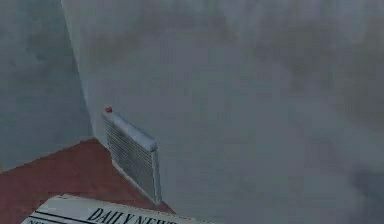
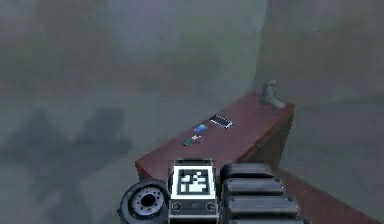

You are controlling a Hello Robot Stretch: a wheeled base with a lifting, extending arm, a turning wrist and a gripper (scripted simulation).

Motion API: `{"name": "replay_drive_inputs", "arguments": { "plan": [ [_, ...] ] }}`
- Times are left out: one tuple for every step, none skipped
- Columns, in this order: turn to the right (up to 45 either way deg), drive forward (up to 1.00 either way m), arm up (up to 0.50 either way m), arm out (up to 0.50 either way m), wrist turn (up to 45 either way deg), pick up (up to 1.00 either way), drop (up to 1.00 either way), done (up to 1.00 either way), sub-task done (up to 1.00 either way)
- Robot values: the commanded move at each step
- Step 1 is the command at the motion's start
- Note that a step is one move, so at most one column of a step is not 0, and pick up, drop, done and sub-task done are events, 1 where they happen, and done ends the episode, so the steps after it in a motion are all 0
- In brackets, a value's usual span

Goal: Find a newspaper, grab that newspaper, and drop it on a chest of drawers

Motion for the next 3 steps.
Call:
{"name": "replay_drive_inputs", "arguments": {
  "plan": [
    [45.0, 0.00, 0.00, 0.00, 0.0, 0.00, 0.00, 0.00, 0.00],
    [24.0, 0.00, 0.00, 0.00, 0.0, 0.00, 0.00, 0.00, 0.00],
    [3.0, 0.00, 0.00, 0.00, 0.0, 0.00, 0.00, 0.00, 0.00]
  ]
}}
